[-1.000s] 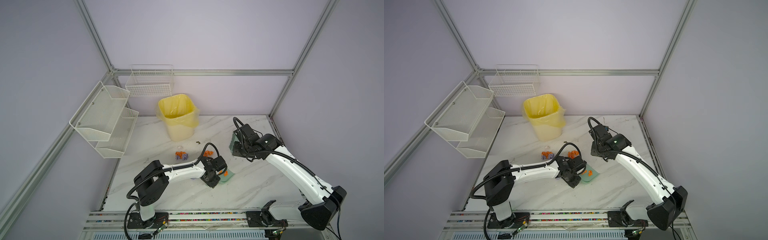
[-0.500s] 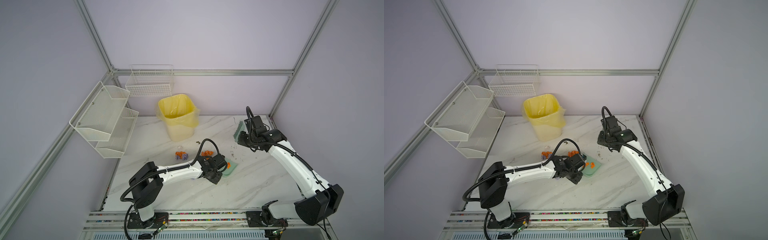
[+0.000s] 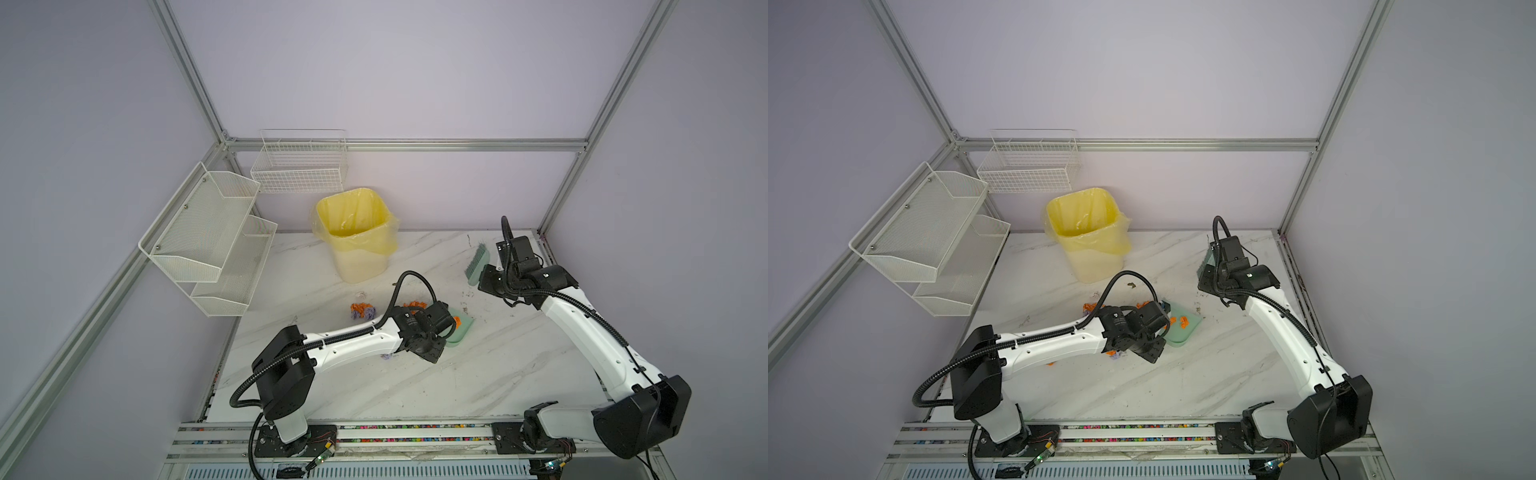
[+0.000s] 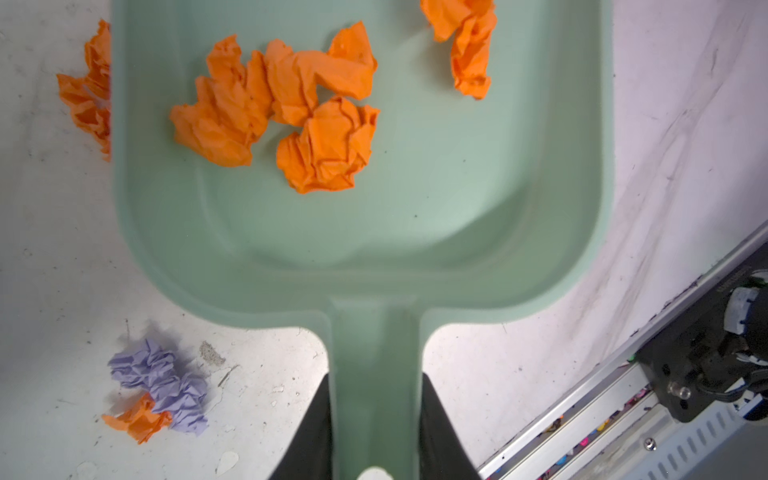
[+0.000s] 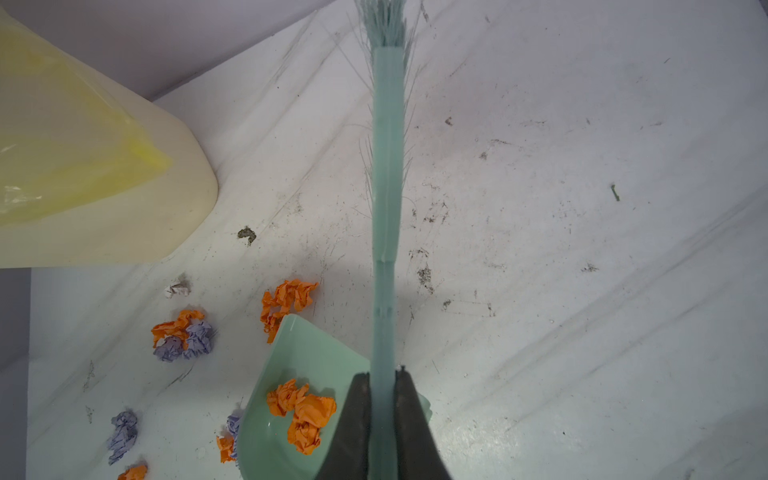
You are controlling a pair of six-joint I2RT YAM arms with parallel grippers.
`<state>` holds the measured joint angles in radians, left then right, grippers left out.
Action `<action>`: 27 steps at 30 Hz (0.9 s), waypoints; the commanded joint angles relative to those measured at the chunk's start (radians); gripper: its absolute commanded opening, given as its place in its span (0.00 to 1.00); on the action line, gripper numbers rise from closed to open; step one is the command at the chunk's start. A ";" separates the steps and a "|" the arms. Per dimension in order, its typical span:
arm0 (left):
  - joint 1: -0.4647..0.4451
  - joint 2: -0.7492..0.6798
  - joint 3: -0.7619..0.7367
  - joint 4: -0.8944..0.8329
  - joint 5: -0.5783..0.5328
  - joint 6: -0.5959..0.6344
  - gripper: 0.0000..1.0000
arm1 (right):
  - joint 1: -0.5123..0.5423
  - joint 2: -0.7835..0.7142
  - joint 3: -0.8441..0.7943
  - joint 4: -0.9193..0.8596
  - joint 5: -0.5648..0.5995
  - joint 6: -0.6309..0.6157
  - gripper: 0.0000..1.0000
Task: Sweep away the paper scraps from the table
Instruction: 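Lift the scrap-filled dustpan with the left gripper and carry it toward the yellow bin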
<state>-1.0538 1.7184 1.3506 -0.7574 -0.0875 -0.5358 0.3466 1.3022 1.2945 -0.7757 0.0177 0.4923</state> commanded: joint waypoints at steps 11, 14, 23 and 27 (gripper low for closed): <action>0.012 -0.022 0.260 -0.074 -0.172 -0.099 0.07 | -0.014 -0.144 -0.051 0.063 -0.005 -0.065 0.00; 0.019 -0.033 0.290 -0.073 -0.189 -0.082 0.08 | -0.016 -0.124 -0.073 0.091 -0.001 -0.067 0.00; 0.091 -0.045 0.320 -0.068 -0.115 -0.030 0.09 | -0.016 -0.144 -0.196 0.250 -0.007 0.005 0.00; 0.154 -0.046 0.324 -0.055 -0.061 0.016 0.09 | -0.016 -0.149 -0.212 0.279 -0.021 0.008 0.00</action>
<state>-0.9386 1.7229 1.5860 -0.8368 -0.1894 -0.5739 0.3344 1.1786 1.0878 -0.5732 0.0021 0.4854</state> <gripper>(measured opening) 0.249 0.113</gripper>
